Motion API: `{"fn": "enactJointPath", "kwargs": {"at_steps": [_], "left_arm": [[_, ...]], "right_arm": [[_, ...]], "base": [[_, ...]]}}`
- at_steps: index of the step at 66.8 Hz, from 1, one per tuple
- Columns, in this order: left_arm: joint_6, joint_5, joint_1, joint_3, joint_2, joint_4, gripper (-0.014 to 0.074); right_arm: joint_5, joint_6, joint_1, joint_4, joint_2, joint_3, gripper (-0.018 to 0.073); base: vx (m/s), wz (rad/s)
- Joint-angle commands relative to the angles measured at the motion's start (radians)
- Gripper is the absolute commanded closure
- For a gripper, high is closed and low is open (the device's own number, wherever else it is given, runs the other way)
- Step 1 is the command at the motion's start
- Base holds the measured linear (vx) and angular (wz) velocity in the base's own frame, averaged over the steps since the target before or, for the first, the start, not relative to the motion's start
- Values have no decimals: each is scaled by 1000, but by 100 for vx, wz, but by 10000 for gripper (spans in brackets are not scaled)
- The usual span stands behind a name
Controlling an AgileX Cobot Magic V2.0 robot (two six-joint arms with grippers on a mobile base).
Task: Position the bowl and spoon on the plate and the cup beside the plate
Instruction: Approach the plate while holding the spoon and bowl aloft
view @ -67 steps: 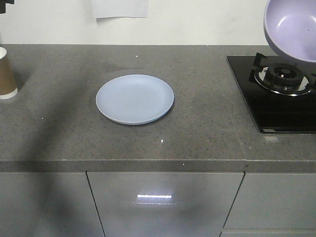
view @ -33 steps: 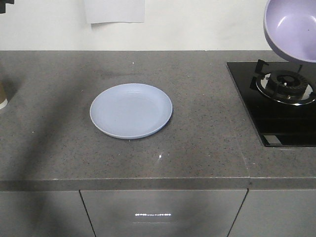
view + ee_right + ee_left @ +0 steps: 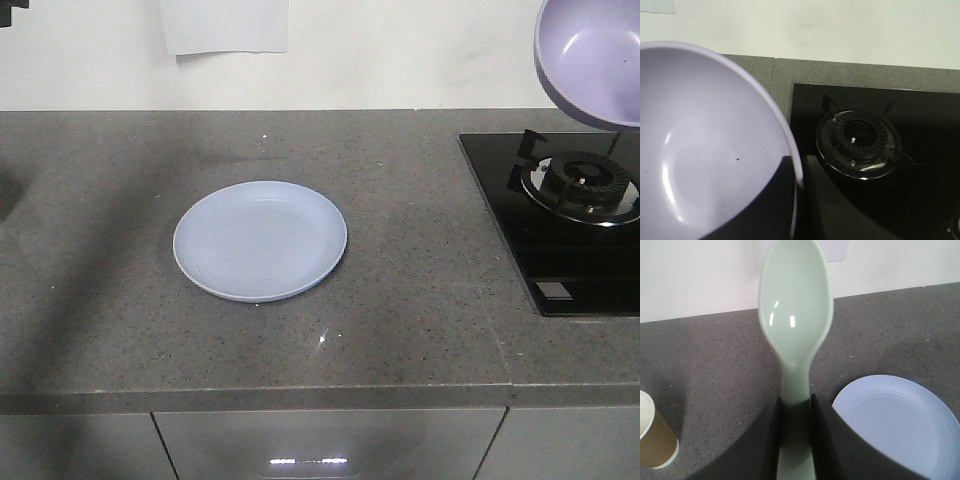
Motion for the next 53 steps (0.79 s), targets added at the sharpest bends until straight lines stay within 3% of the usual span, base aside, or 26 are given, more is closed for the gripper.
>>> {"fn": "enactJointPath", "kwargs": {"at_steps": [1, 53], "left_arm": [[-7, -66, -7, -27, -27, -7, 594], [-7, -66, -7, -27, -27, -7, 594]], "right_arm": [[-78, -5, -4, 1, -24, -28, 570], [-78, -5, -4, 1, -24, -28, 570]], "base": [[6, 0], [8, -1]]}}
